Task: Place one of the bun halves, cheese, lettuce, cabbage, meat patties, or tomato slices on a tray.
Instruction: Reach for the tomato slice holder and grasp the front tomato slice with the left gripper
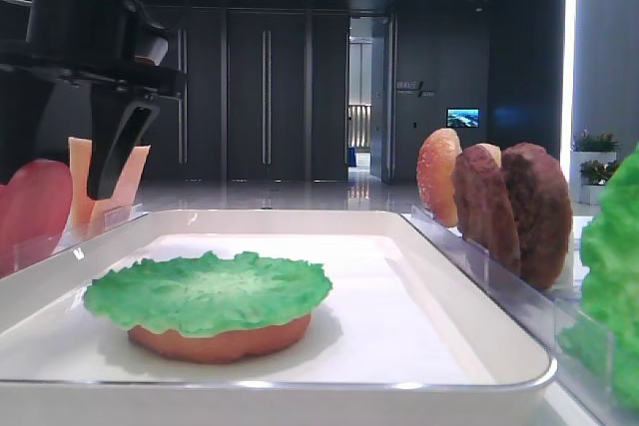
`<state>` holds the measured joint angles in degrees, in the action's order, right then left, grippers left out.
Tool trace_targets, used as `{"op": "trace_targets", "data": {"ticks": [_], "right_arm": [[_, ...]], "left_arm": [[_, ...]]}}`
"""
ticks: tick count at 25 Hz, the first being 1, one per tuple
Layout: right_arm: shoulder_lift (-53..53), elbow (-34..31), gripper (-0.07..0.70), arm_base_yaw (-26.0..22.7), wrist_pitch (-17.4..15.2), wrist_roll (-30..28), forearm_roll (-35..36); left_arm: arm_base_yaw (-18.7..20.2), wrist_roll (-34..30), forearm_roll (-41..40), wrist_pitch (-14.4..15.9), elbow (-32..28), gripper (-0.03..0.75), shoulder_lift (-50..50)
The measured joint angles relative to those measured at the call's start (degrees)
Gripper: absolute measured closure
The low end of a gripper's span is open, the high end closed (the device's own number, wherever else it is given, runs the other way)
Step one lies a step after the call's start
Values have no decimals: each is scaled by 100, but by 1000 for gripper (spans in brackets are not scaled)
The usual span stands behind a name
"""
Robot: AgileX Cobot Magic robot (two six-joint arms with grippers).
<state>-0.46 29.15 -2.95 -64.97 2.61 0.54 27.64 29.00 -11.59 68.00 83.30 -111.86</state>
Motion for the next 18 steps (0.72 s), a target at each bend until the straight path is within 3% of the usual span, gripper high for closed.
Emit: {"op": "trace_targets", "data": {"ticks": [5,13,18], "right_arm": [[0,0,198,0,5,0,0],[0,0,198,0,5,0,0],[0,0,198,0,5,0,0]], "left_arm": [[-81,-2,-6,41,1,309,0],[-95,-6,-48,93,6,367,0],[-95,-6,-80,97,6,463,0]]}}
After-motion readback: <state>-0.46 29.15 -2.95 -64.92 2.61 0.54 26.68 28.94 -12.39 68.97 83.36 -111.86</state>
